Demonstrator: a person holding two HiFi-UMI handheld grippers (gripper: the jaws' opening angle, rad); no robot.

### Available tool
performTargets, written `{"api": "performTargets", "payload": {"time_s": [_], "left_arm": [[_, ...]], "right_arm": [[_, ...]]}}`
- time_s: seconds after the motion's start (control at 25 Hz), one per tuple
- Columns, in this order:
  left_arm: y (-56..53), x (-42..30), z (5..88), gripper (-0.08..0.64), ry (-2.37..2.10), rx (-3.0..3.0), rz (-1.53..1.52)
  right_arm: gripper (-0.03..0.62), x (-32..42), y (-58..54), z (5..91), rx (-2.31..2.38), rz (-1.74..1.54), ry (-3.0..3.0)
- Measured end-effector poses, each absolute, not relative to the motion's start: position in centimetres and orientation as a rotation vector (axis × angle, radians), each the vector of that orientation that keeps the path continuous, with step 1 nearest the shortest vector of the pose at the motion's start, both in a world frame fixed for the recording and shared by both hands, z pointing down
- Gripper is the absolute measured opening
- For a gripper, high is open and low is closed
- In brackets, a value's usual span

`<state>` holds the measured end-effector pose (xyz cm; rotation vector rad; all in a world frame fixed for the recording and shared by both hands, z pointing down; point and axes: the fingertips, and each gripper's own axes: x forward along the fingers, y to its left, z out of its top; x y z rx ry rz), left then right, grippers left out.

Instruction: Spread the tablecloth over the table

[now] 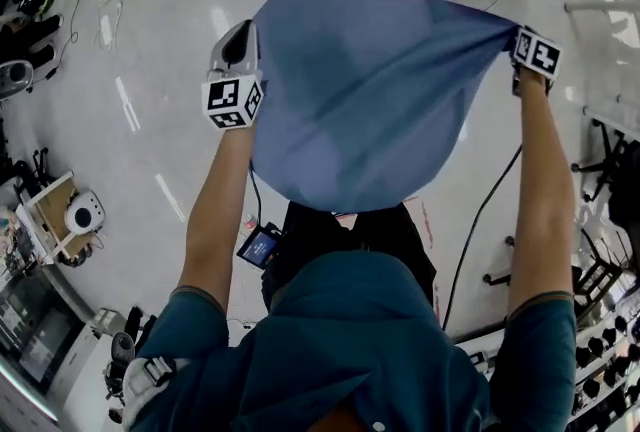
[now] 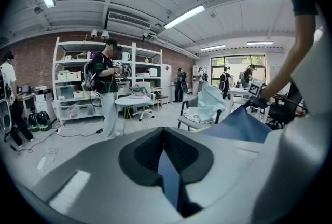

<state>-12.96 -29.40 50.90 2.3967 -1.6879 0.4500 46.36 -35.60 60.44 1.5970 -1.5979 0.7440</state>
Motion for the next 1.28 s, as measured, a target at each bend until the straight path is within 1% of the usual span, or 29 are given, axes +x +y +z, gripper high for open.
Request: {"api": "performTargets", "payload": {"time_s": [0.12, 0.16, 0.2, 0.24, 0.32, 0.4, 0.44, 0.48, 0.56, 0.64, 0.8, 1.04, 1.28], "left_arm": [[-25.6, -10.6, 52.6, 0.000, -1.606, 2.389, 0.442], [-24.6, -9.9, 53.3, 0.000, -1.585, 2.377, 0.440], [-23.6, -9.3, 54.0, 0.000, -1.566, 2.363, 0.443], [-22.8, -8.7, 54.9, 0.002, -1.551, 2.347, 0.450], [-21.8, -8.0, 56.4, 0.011, -1.532, 2.308, 0.460], [-21.4, -7.9, 57.4, 0.012, -1.528, 2.271, 0.466], [-21.3, -8.0, 57.9, 0.011, -1.534, 2.254, 0.469], [-21.2, -8.1, 58.3, 0.009, -1.542, 2.235, 0.472], [-20.9, -8.6, 59.5, 0.000, -1.550, 2.198, 0.488], [-20.4, -8.8, 60.9, 0.000, -1.543, 2.162, 0.519], [-19.7, -9.0, 62.9, -0.002, -1.550, 2.143, 0.608], [-20.1, -8.0, 63.3, 0.000, -1.690, 2.156, 0.814], [-21.1, -8.9, 63.0, 0.000, -1.727, 2.137, 0.796]], "right_arm": [[0.051, 46.9, -32.6, 61.9, 1.646, 0.827, -1.560], [0.075, 47.4, -31.1, 62.4, 1.683, 0.846, -1.534], [0.144, 47.8, -29.5, 62.9, 1.725, 0.871, -1.508], [0.173, 48.0, -28.0, 63.2, 1.765, 0.899, -1.496], [0.172, 46.2, -25.6, 62.8, 1.810, 0.924, -1.562], [0.158, 40.9, -23.5, 61.5, 1.737, 0.861, -1.729], [0.105, 37.2, -22.4, 60.9, 1.654, 0.814, -1.822], [0.011, 33.4, -21.1, 60.6, 1.555, 0.780, -1.906], [0.011, 26.6, -18.2, 61.5, 1.351, 0.771, -1.999], [0.011, 22.8, -16.0, 63.4, 1.235, 0.788, -1.978], [0.011, 21.9, -15.6, 64.8, 1.279, 0.764, -1.915], [0.009, 21.7, -16.0, 64.7, 1.398, 0.523, -1.852], [0.009, 20.9, -17.3, 64.4, 1.466, 0.536, -1.849]]}}
